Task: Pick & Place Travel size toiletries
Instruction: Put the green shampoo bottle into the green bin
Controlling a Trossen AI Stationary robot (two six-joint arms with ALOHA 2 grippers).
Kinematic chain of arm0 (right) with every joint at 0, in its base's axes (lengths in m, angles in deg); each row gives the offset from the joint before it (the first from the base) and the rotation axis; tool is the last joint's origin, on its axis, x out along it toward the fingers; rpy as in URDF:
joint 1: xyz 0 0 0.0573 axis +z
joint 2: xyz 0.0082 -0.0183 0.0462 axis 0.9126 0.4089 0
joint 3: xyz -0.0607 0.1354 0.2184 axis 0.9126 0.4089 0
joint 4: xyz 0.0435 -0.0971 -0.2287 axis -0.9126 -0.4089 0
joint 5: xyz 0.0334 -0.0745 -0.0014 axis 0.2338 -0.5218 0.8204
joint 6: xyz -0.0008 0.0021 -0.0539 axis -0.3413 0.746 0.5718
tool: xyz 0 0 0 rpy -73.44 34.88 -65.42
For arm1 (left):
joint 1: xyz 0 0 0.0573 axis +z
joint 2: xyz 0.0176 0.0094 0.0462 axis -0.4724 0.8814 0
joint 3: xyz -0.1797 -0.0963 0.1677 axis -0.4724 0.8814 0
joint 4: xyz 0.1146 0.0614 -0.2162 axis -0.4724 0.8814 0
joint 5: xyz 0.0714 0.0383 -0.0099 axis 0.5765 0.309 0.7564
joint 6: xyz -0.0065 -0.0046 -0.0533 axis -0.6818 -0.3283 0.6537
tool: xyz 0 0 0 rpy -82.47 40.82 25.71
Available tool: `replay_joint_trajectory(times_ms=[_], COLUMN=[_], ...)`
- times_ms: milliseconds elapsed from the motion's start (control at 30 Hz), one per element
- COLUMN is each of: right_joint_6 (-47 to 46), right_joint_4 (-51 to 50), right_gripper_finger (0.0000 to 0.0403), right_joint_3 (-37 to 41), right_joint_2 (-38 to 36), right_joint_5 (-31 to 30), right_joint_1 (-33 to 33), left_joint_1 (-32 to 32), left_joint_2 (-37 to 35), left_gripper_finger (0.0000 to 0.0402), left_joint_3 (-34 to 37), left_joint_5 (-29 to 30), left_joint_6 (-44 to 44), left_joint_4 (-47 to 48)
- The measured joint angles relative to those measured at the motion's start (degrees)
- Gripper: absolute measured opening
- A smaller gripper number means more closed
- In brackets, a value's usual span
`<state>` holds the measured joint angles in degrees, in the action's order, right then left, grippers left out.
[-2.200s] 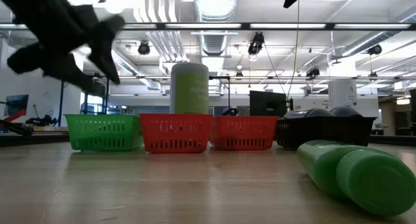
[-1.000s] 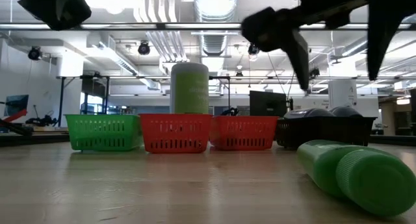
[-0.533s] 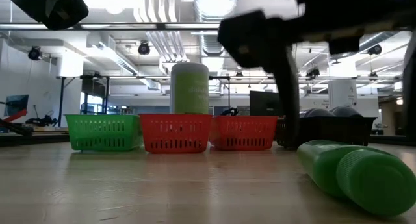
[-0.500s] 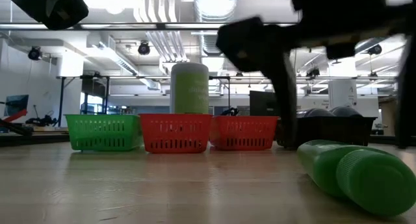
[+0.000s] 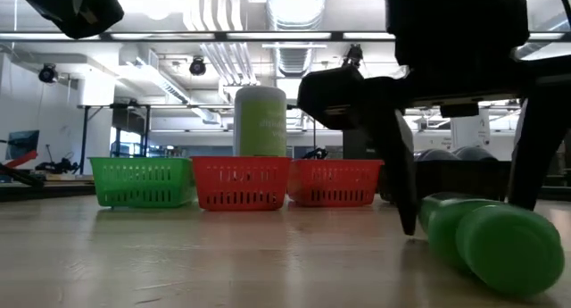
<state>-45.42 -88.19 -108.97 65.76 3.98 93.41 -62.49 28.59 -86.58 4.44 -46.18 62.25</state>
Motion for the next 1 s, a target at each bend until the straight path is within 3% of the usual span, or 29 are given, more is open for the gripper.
replay_joint_trajectory(times_ms=[300, 567, 667, 767, 900, 1000], right_joint_6=[-5.45, -20.45, -28.41, -34.35, -37.35, -38.76], right_joint_4=[-0.75, -2.89, -2.76, -2.3, -1.27, -1.4], right_gripper_finger=[0.0157, 0.017, 0.0178, 0.0175, 0.0169, 0.0168], right_joint_3=[0.12, 0.11, -0.01, -0.01, -0.01, -0.39], right_joint_2=[-3.44, -13.94, -17.71, -19.83, -21.35, -21.84], right_joint_5=[0.02, 0.08, 1.69, 6.83, 11.47, 14.45], right_joint_1=[-0.18, -6.02, -10.21, -14.14, -16.97, -18.28], left_joint_1=[0.02, 0.08, 0.07, 0.07, 0.4, 1.54], left_joint_2=[-0.02, -0.1, -0.2, 0.19, 2.17, 4.19], left_gripper_finger=[0.0259, 0.0259, 0.0259, 0.0259, 0.0259, 0.0259], left_joint_3=[0.0, -1.87, -3.81, -4.66, -4.63, -4.61], left_joint_5=[1.33, 3.6, 9.66, 16.32, 22.93, 26.75], left_joint_6=[-0.05, -7.59, -19.68, -37.89, -63.04, -73.88], left_joint_4=[0.08, -3.06, -5.12, -4.99, -5.34, -8.76])
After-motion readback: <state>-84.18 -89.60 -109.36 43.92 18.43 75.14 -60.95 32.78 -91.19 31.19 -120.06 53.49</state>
